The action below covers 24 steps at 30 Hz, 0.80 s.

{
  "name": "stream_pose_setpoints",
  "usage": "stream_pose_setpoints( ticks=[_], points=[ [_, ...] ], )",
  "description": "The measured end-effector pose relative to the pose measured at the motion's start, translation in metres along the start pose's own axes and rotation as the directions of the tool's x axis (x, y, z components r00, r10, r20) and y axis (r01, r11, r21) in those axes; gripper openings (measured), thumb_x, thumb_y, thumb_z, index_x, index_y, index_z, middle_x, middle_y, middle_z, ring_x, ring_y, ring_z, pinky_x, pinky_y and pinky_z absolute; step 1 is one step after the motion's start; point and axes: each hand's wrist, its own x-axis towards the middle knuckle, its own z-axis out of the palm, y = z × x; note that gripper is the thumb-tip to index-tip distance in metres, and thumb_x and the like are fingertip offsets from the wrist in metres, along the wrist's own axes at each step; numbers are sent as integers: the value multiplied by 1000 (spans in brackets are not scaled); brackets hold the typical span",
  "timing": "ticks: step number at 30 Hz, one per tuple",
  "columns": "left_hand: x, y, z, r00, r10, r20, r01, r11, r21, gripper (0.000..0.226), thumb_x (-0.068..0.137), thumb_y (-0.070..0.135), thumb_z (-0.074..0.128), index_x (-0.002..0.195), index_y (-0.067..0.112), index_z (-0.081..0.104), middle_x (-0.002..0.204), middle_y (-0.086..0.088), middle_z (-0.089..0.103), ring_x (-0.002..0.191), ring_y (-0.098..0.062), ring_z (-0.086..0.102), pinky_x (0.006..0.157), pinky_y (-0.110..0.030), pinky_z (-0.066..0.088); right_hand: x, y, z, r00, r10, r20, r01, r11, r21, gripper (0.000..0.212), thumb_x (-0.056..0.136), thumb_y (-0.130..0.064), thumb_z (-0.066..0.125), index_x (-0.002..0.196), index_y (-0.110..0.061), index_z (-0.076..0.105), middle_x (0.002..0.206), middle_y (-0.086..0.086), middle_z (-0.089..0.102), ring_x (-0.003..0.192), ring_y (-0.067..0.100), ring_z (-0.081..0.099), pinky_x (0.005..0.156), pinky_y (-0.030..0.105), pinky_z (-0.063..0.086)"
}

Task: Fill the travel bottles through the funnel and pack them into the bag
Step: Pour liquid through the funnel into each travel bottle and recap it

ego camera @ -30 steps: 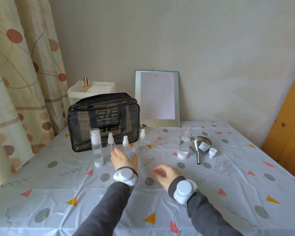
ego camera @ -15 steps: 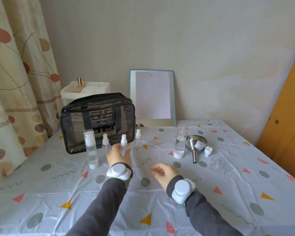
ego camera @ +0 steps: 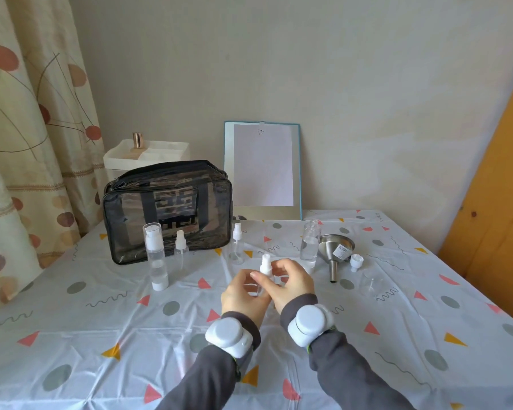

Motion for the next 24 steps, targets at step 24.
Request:
stream_pose_setpoints(
  ticks=[24],
  points=[
    [5,-1,-4,985,117,125,-116,993,-22,20,84,24,64,104,25,64,92,7,67,87,-7,61,74,-13,44,-3,10,-15,985,-20,170,-4,990,143,9,81,-30,69,89,-30,65,96,-10,65,99,9,60,91,21,46]
  ],
)
